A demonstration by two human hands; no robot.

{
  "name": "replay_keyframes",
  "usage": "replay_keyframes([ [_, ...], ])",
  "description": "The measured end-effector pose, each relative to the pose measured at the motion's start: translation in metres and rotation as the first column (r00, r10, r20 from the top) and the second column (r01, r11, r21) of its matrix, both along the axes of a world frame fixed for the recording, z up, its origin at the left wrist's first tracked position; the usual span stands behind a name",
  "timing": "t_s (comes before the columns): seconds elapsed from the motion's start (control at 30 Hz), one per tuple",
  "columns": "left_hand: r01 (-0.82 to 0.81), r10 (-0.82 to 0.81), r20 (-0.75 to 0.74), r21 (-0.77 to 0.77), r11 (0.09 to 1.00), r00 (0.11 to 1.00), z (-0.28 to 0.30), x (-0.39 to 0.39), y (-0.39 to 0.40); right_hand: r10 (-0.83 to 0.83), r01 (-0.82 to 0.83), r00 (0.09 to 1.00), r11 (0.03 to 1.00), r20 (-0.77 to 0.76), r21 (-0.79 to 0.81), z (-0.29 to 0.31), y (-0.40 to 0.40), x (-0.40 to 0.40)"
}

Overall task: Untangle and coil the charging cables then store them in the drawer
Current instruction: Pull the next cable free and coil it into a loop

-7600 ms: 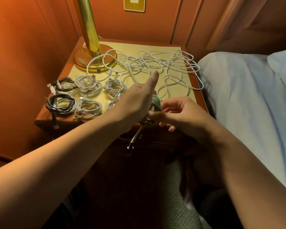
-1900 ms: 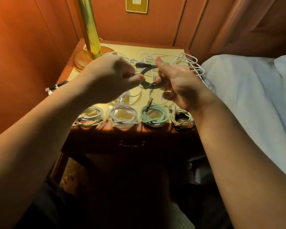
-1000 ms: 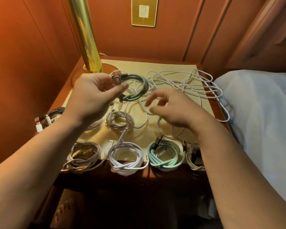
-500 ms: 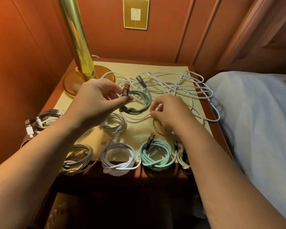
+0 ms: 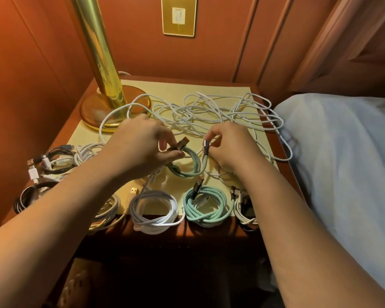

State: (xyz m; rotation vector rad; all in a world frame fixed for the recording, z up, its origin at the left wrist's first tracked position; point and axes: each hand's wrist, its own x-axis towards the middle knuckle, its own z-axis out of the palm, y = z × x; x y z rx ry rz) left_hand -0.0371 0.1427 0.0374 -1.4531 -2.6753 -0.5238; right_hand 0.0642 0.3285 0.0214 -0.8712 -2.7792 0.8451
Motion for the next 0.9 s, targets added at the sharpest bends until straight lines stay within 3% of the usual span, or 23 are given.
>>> replay_keyframes([
  [0.17, 0.004, 0.002, 0.079, -0.077, 0.997, 0.997, -0.007, 0.000, 0.000, 0.002, -0.002, 1.000, 1.000, 0.012, 0.025, 0.006, 0.001, 0.004],
  [0.43, -0.028, 0.034, 0.124, -0.052, 0.998, 0.992, -0.011, 0.000, 0.003, 0.235, -0.226, 0.926, 0.972, 0.296, -0.064, 0.029, -0.004, 0.021],
  [0.63, -0.059, 0.063, 0.136, -0.032, 0.998, 0.989, -0.011, 0.001, 0.005, 0.235, -0.242, 0.921, 0.970, 0.312, -0.015, 0.032, -0.002, 0.026],
  [0.77, -0.083, 0.087, 0.131, -0.034, 0.996, 0.987, -0.011, 0.004, 0.009, 0.167, -0.184, 0.959, 0.981, 0.230, 0.053, 0.028, 0.008, 0.028],
  [0.9, -0.091, 0.103, 0.136, -0.095, 0.991, 0.985, -0.007, 0.007, 0.013, 0.056, -0.042, 0.995, 0.986, -0.087, 0.164, 0.022, 0.028, 0.030],
])
